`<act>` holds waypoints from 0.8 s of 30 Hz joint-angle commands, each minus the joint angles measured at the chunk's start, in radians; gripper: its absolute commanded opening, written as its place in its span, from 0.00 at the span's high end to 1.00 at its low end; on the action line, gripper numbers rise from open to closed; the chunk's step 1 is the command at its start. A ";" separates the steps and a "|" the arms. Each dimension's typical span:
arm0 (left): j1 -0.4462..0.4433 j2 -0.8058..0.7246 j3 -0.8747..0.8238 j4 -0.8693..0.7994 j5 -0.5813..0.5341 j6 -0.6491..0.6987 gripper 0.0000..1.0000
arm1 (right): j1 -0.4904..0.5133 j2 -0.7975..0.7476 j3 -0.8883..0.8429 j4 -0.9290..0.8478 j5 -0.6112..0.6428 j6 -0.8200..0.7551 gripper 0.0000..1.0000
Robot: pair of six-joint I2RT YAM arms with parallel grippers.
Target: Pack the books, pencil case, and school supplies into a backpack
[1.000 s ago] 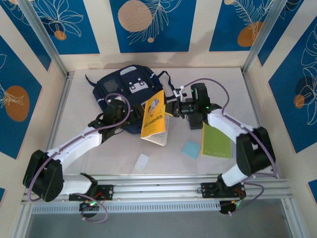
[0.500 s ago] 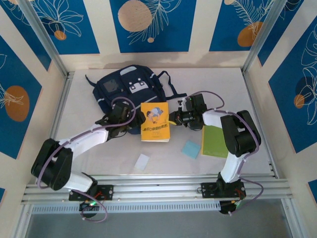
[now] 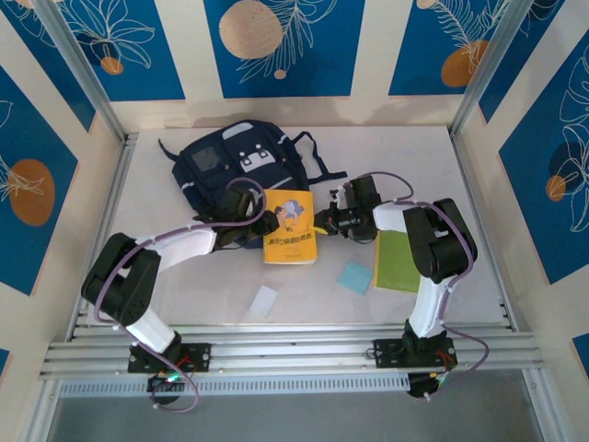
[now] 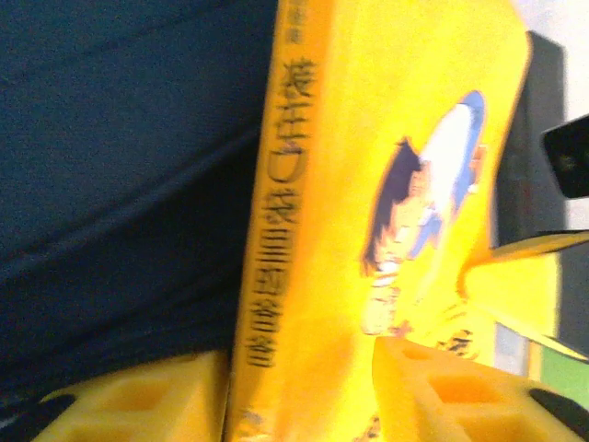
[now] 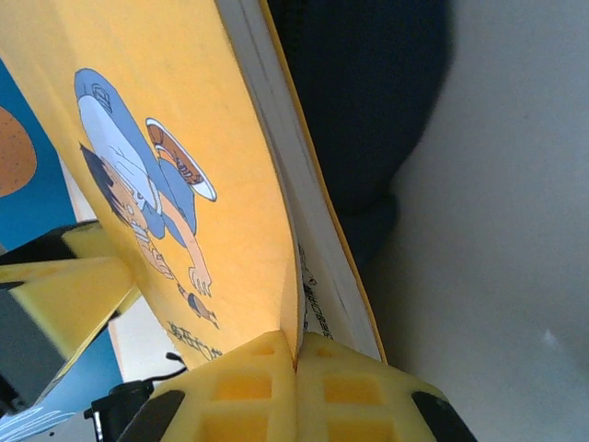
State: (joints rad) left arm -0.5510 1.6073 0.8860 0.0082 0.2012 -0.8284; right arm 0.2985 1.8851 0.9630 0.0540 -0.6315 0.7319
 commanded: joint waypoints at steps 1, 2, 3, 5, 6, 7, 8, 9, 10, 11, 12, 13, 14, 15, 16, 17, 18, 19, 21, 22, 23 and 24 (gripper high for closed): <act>-0.016 -0.017 0.041 0.051 0.082 0.003 0.72 | 0.008 -0.013 0.013 -0.071 0.067 -0.021 1.00; -0.018 -0.032 0.044 0.046 0.080 0.006 0.79 | 0.008 -0.029 0.013 -0.093 0.080 -0.023 1.00; -0.017 -0.048 0.046 0.041 0.075 0.008 0.85 | 0.009 -0.046 0.015 -0.118 0.097 -0.025 0.94; -0.016 -0.083 0.054 0.023 0.048 0.014 0.96 | 0.009 -0.108 0.019 -0.200 0.156 -0.014 0.59; -0.016 -0.097 0.058 0.021 0.037 0.014 0.97 | 0.008 -0.142 0.017 -0.235 0.183 -0.003 0.43; -0.016 -0.112 0.064 0.022 0.022 0.010 0.98 | 0.008 -0.186 0.009 -0.275 0.217 0.018 0.32; -0.016 -0.122 0.069 0.027 0.005 0.002 1.00 | 0.007 -0.235 -0.003 -0.301 0.237 0.036 0.19; -0.015 -0.132 0.070 0.040 -0.009 -0.009 1.00 | 0.008 -0.279 -0.018 -0.315 0.249 0.056 0.03; -0.015 -0.140 0.071 0.061 -0.024 -0.024 1.00 | 0.010 -0.331 -0.038 -0.323 0.258 0.081 0.00; -0.016 -0.147 0.076 0.077 -0.041 -0.039 1.00 | 0.014 -0.380 -0.057 -0.328 0.263 0.111 0.01; -0.016 -0.152 0.080 0.093 -0.060 -0.055 1.00 | 0.019 -0.417 -0.073 -0.330 0.266 0.143 0.01; -0.017 -0.157 0.080 0.120 -0.081 -0.073 1.00 | 0.025 -0.456 -0.095 -0.321 0.264 0.184 0.01; -0.017 -0.163 0.080 0.145 -0.107 -0.094 1.00 | 0.034 -0.488 -0.124 -0.295 0.258 0.232 0.00; -0.015 -0.168 0.078 0.170 -0.130 -0.112 1.00 | 0.044 -0.519 -0.151 -0.259 0.252 0.277 0.00; -0.016 -0.173 0.073 0.201 -0.157 -0.133 1.00 | 0.059 -0.549 -0.182 -0.211 0.257 0.335 0.01; -0.016 -0.176 0.065 0.241 -0.179 -0.157 1.00 | 0.074 -0.576 -0.214 -0.157 0.271 0.385 0.00; -0.017 -0.179 0.057 0.273 -0.199 -0.179 1.00 | 0.101 -0.606 -0.249 -0.087 0.299 0.444 0.00; -0.020 -0.181 0.046 0.312 -0.220 -0.201 1.00 | 0.129 -0.632 -0.284 -0.019 0.340 0.500 0.00; -0.030 -0.191 0.023 0.362 -0.262 -0.246 1.00 | 0.191 -0.667 -0.336 0.130 0.428 0.576 0.00; -0.041 -0.201 0.005 0.386 -0.289 -0.266 1.00 | 0.219 -0.673 -0.346 0.179 0.471 0.605 0.01; -0.052 -0.211 -0.020 0.418 -0.317 -0.281 1.00 | 0.242 -0.673 -0.348 0.208 0.500 0.628 0.00; -0.059 -0.222 -0.041 0.444 -0.338 -0.301 1.00 | 0.257 -0.667 -0.348 0.231 0.518 0.641 0.00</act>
State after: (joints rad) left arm -0.5827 1.4456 0.8810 0.2661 -0.0345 -1.0409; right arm 0.5198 1.2343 0.6193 0.0933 -0.2398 1.2285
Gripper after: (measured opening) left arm 0.081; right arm 0.995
